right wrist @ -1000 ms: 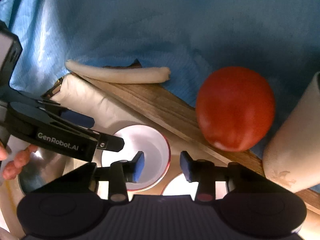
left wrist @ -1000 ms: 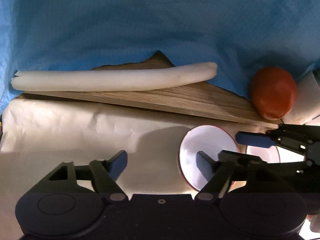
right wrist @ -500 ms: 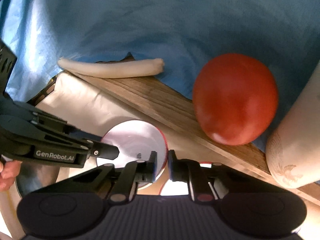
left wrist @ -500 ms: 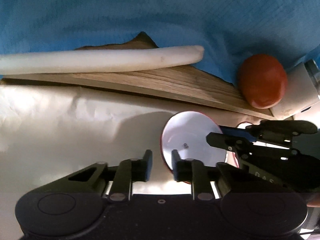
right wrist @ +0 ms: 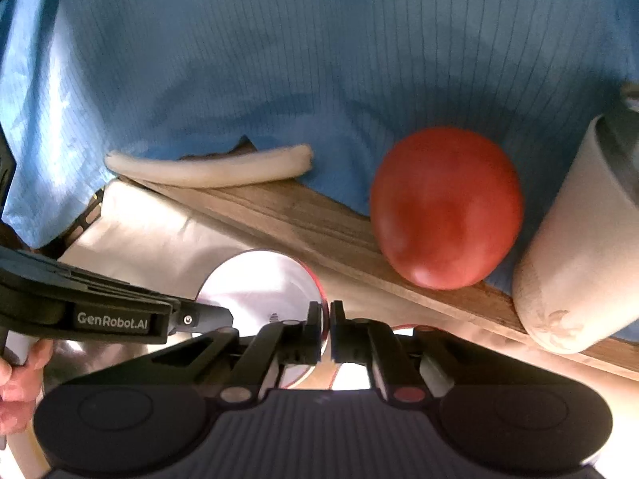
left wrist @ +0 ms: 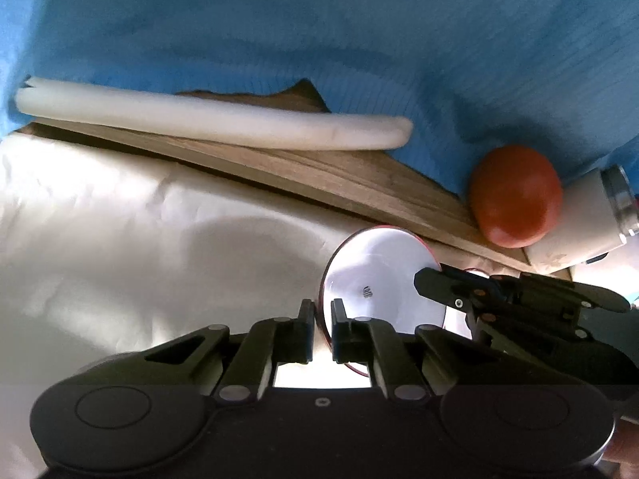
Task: Organize plates and bowls
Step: 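Close the left gripper on the white bowl rim while the right gripper grips it, then carry the white bowl with both grippers and lower it into the steel bowl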
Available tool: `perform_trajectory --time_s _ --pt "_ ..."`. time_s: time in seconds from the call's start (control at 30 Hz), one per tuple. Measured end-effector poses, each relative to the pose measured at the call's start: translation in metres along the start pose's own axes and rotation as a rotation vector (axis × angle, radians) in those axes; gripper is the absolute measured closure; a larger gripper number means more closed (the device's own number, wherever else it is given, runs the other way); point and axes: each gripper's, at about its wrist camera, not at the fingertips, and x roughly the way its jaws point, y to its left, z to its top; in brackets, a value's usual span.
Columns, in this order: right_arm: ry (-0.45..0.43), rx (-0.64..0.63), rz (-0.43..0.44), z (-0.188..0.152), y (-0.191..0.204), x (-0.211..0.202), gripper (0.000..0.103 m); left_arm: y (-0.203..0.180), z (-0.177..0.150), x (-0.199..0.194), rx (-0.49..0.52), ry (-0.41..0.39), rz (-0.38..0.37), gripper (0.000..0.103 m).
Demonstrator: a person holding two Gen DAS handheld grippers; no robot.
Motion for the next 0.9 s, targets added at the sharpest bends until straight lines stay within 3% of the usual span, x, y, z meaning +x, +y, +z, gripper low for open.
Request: perform_trajectory --time_s 0.27,0.43,0.9 --pt "-0.052 -0.004 0.005 -0.001 0.017 -0.024 0.099 -0.002 -0.01 -0.032 -0.016 -0.051 -0.007 0.097" --pt "-0.068 -0.031 0.021 -0.003 0.035 -0.037 0.099 -0.018 -0.046 -0.055 -0.016 -0.079 0.017 0.097" --pt "-0.038 -0.12 0.108 -0.02 0.103 -0.041 0.099 0.024 -0.094 -0.117 -0.095 -0.109 0.066 0.097"
